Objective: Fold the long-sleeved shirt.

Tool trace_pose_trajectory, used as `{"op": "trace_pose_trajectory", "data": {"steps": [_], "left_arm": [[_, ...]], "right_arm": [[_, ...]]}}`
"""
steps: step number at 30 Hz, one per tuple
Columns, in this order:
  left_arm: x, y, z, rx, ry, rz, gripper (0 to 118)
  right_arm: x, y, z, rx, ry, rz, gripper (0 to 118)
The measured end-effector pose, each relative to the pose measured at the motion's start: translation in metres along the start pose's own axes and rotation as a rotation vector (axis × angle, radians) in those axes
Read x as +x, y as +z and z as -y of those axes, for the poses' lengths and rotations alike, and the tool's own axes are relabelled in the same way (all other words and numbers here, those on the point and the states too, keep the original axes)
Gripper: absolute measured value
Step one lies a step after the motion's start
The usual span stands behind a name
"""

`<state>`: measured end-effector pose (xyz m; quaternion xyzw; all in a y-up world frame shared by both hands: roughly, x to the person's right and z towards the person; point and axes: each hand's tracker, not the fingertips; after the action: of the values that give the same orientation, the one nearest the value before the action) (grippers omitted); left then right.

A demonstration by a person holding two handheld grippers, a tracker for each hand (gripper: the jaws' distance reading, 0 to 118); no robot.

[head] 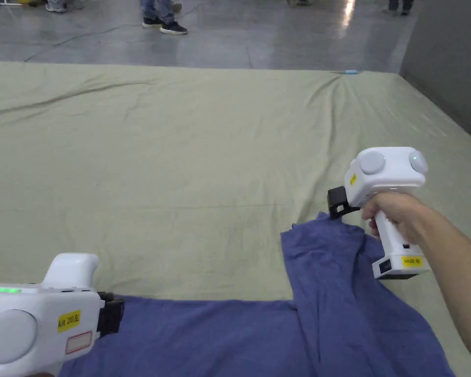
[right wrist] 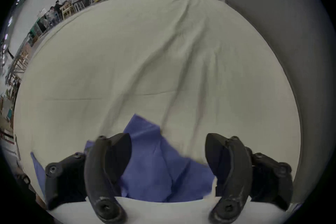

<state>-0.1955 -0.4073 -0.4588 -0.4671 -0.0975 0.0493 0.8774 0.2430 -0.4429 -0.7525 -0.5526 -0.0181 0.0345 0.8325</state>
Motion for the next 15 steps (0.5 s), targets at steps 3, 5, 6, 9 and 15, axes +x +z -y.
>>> {"op": "trace_pose_trajectory", "data": {"steps": [3, 5, 6, 9, 15], "left_arm": [[-0.001, -0.004, 0.002, -0.006, 0.002, -0.006, 0], [0.000, -0.004, 0.005, -0.010, -0.005, -0.014, 0], [-0.001, -0.005, 0.007, -0.012, -0.007, -0.017, 0], [0.002, 0.000, 0.012, -0.012, 0.007, -0.027, 0], [0.017, 0.033, 0.023, 0.002, -0.032, -0.020, 0]], "right_arm": [[-0.004, -0.019, 0.001, -0.081, 0.006, 0.030, 69], [-0.003, -0.018, 0.009, -0.074, -0.005, -0.002, 58], [-0.004, -0.014, 0.010, -0.064, -0.009, 0.002, 46], [-0.012, 0.001, 0.017, -0.057, 0.076, 0.087, 0], [0.003, 0.053, 0.028, 0.122, 0.025, 0.061, 0]]}}
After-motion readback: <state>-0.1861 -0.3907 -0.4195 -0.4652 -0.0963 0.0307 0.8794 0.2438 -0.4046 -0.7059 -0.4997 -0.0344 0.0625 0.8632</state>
